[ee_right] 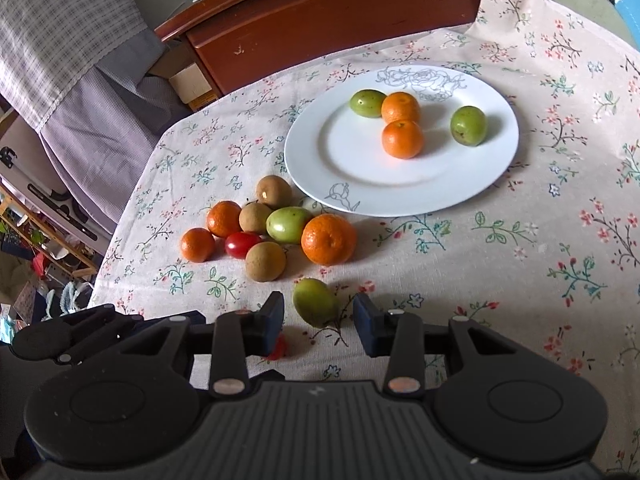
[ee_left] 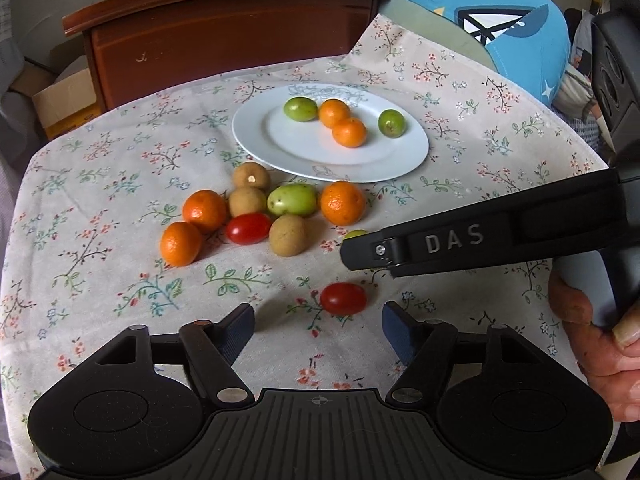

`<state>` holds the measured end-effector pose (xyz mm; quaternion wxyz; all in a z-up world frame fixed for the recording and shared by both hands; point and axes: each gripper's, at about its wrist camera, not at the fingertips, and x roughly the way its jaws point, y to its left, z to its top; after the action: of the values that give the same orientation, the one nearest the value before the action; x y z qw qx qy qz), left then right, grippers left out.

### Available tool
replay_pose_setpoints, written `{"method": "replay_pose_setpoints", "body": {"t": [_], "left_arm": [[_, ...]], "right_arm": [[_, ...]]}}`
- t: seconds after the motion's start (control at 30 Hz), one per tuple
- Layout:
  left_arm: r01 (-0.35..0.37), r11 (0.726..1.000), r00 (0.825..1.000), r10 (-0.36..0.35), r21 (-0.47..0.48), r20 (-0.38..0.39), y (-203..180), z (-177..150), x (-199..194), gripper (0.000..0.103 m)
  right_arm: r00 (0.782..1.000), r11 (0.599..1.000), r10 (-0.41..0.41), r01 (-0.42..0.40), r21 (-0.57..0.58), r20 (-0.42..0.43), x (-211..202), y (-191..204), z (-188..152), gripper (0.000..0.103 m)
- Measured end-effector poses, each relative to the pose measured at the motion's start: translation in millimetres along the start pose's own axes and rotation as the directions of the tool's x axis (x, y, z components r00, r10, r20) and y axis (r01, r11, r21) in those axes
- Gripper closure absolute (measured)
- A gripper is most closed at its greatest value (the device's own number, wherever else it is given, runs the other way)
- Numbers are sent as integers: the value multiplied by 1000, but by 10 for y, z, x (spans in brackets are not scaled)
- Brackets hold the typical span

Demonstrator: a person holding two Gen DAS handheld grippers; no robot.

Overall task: Organize fruits
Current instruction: 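Move both open tools back toward the remaining fruits, then grasp a green fruit with the right tool while the left tool grasps a red cherry tomato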

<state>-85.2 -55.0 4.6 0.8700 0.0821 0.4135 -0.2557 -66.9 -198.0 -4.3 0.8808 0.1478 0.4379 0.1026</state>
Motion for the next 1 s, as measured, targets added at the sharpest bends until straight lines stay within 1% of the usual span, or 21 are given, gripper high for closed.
{"method": "replay_pose_setpoints", "body": {"t": [0.03, 0.1, 0.23, 0.37, 0.47, 0.53, 0.67, 0.8, 1.0], "left_arm": [[6, 1000, 1000, -6, 2, 2, -7, 0, 8, 39], [10, 1000, 1000, -10, 15, 6, -31, -2, 27, 45], [-7, 999, 1000, 6, 48, 20, -72, -4, 57, 49], [-13, 998, 999, 11, 57, 31, -71, 2, 71, 55], [-12, 998, 999, 10, 54, 37, -64, 9, 76, 63], [10, 999, 999, -11, 47, 34, -62, 17, 83, 69], [20, 999, 999, -22, 51, 34, -84, 18, 83, 71], [24, 999, 999, -25, 44, 36, -96, 13, 84, 79], [25, 999, 999, -26, 45, 41, -117, 1, 78, 79]], "right_arm": [[1000, 1000, -2, 2, -4, 1, 3, 5, 3, 64], [1000, 1000, -7, 7, -11, 4, 11, 7, 9, 68], [1000, 1000, -8, 8, -24, 9, 10, 6, 12, 78], [1000, 1000, -7, 8, -25, 9, 5, -6, 21, 78], [1000, 1000, -11, 12, -12, 13, 1, -30, 30, 78], [1000, 1000, -17, 17, 0, 16, -3, -50, 37, 78], [1000, 1000, -25, 25, 15, 19, -10, -78, 44, 78], [1000, 1000, -25, 24, 20, 19, -15, -80, 45, 78], [1000, 999, -24, 24, 28, 17, -14, -88, 51, 78]]}}
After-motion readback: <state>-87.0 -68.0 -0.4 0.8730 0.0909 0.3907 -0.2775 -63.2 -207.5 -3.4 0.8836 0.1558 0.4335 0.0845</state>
